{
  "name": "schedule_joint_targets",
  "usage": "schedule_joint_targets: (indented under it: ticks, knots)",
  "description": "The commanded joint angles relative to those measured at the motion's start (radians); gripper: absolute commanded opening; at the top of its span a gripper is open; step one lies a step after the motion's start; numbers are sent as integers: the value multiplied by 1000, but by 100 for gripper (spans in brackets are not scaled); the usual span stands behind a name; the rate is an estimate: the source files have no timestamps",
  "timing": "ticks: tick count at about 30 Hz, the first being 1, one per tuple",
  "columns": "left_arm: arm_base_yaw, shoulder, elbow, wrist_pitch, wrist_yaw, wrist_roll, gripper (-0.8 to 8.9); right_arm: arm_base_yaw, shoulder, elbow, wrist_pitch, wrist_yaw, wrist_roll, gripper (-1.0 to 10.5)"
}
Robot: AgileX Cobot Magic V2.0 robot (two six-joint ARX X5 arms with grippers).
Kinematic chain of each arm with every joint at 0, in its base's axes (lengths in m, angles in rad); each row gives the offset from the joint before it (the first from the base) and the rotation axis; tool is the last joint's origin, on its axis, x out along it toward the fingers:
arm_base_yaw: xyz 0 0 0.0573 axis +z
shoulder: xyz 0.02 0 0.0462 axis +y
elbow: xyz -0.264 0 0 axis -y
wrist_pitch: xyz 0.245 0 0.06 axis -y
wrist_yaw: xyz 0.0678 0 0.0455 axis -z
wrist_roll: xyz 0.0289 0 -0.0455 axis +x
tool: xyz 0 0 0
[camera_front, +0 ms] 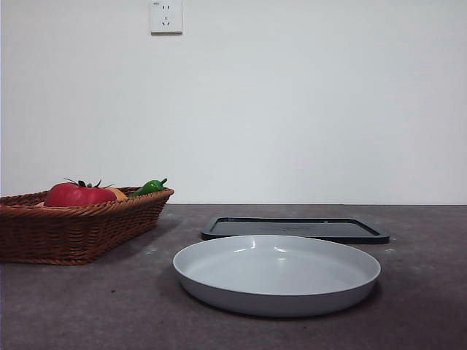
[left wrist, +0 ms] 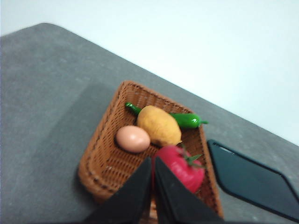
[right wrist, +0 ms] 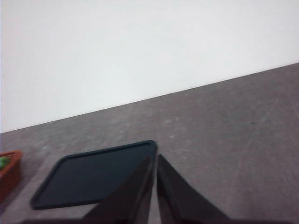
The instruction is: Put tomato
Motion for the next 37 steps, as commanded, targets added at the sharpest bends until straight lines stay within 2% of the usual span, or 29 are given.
schedule_joint_targets:
  ticks: [1,8,11,15,29,33,37]
  knots:
    - [-1,40,74,-20,37,41,10,0,51,83,-37,-47,-19,6]
    - [-1,186,241,-153,144,159,10,0,240,285,-198,-201,-141,6]
    - [-1,263,316,-225,239,229,10,3,332,370,-269,-286,-175,6]
    - [-3,364,405,-311,340,283,10,35,438,465,-346,-349,-207,6]
    - [-143,604,657,-578,361,475,9,281,692,696,-589,-378,-282,6]
    - [-194,642,680,-637,361,510,9,373,721,700,-643,-379,-311,6]
    - [-208,647,680,-632,361,510,9,404,726,700,-651,-377,-332,6]
